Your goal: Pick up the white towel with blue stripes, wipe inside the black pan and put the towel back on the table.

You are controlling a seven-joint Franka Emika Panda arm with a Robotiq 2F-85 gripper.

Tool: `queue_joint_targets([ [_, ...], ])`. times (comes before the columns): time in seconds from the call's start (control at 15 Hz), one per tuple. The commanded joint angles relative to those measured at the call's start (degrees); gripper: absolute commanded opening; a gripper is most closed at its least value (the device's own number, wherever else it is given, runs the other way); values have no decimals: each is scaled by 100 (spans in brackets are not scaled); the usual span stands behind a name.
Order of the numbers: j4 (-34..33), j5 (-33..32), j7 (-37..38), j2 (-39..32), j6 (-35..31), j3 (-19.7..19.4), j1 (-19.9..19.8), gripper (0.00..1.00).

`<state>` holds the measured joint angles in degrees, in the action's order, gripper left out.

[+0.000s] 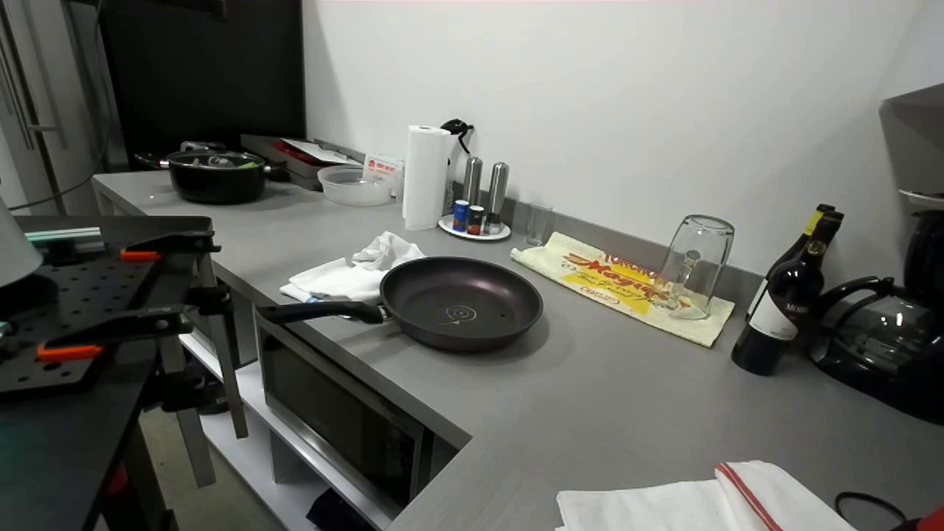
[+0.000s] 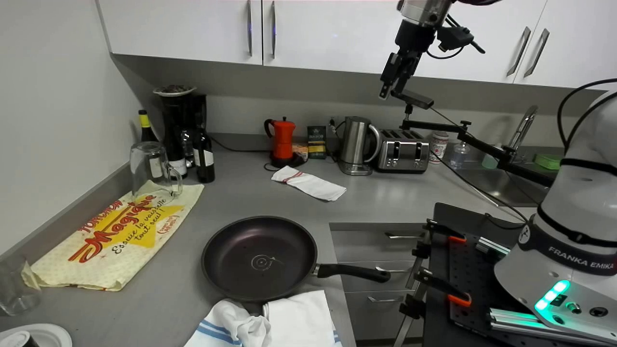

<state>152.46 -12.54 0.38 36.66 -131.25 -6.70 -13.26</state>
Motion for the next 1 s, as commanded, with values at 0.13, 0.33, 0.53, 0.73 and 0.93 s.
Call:
queue_joint_targets([
  [0.13,-21,96,4,-560,-261,14,135,100],
  [0.33,-42,184,-148,-881,-223,44,361,100],
  [0.53,-5,403,-415,-1205,-281,83,762,100],
  [0.73,45,641,-659,-1503,-474,198,1165,100],
  [0.93,144,845,-994,-1815,-697,359,1550,100],
])
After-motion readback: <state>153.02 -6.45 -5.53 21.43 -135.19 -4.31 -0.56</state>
